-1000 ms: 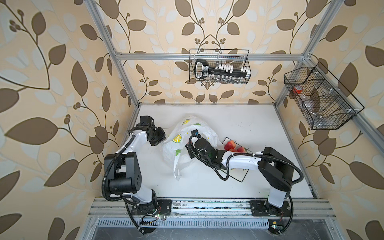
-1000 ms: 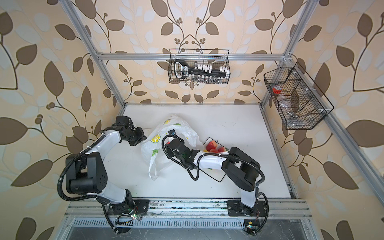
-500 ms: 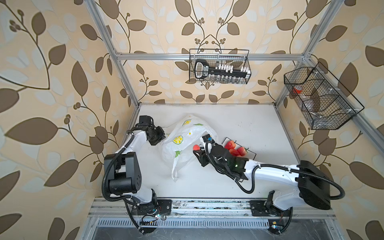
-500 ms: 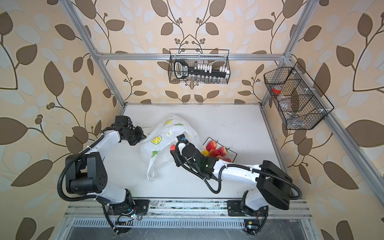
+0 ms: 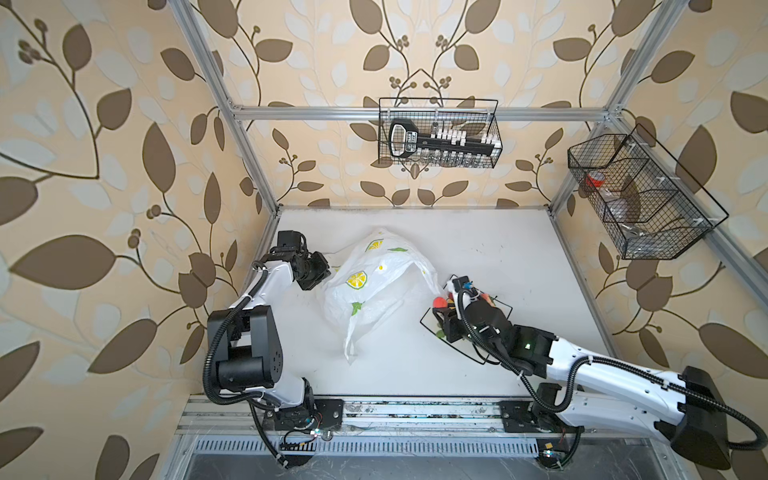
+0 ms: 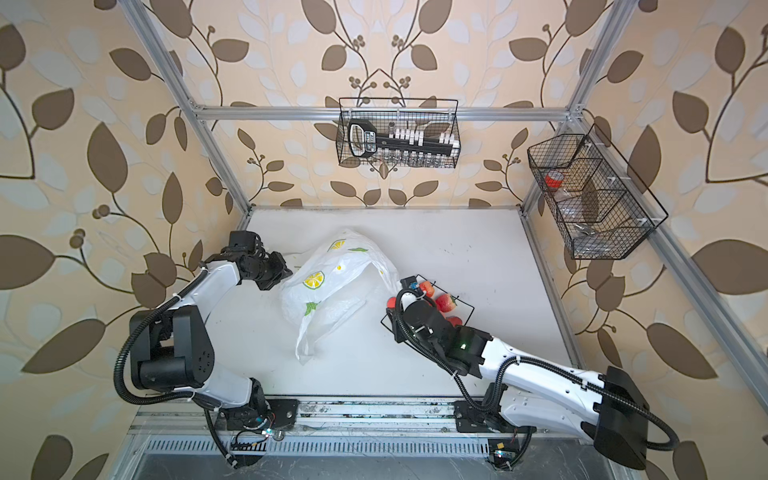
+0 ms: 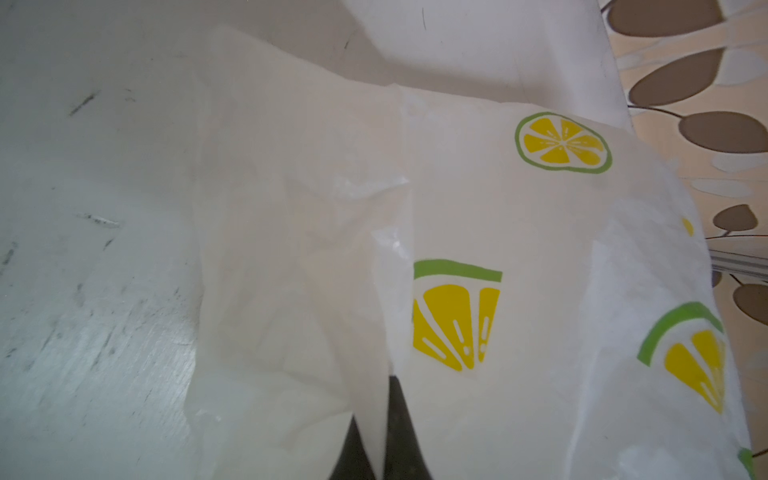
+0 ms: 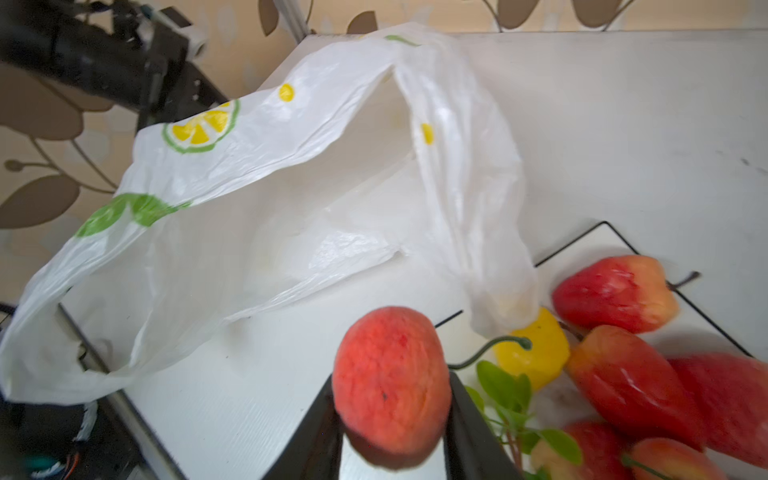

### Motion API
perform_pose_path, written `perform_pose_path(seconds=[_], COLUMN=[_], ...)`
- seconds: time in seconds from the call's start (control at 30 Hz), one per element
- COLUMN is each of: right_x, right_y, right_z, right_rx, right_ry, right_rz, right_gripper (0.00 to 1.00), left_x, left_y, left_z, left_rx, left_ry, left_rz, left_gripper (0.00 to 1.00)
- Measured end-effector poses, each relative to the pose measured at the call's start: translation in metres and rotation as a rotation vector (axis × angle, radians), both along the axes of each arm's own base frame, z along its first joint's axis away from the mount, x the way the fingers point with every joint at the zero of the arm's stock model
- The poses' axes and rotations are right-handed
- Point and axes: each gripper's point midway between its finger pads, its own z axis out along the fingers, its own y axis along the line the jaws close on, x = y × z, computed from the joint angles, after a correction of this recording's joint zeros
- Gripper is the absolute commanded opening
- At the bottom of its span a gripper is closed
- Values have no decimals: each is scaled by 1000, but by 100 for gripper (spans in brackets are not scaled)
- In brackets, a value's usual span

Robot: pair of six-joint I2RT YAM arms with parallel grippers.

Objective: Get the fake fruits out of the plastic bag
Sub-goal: 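Carry the cherry onto the tray and open the right gripper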

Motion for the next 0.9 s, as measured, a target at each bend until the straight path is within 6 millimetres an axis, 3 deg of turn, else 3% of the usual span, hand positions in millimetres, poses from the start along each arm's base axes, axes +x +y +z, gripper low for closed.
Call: perform_pose_path(seconds=[0.13, 0.23, 0.57, 0.9], right_x=[13, 16, 12, 10], right_y=[-38, -51, -53, -54], right_z=[-21, -33, -69, -73], right_rx=[-67, -105, -212, -228], right_ry=[61, 98, 204, 217], right_rz=[-116, -149, -118, -109], right_gripper=[38, 39, 47, 58], left_x=[0, 0, 1, 1], left_y=[0, 1, 10, 13], left_z=[2, 4, 11, 11], left_rx=[1, 2, 5, 5], left_ry=[-6, -12, -31, -32], left_rz=[1, 4, 31, 37], left_gripper=[0, 0, 0, 0])
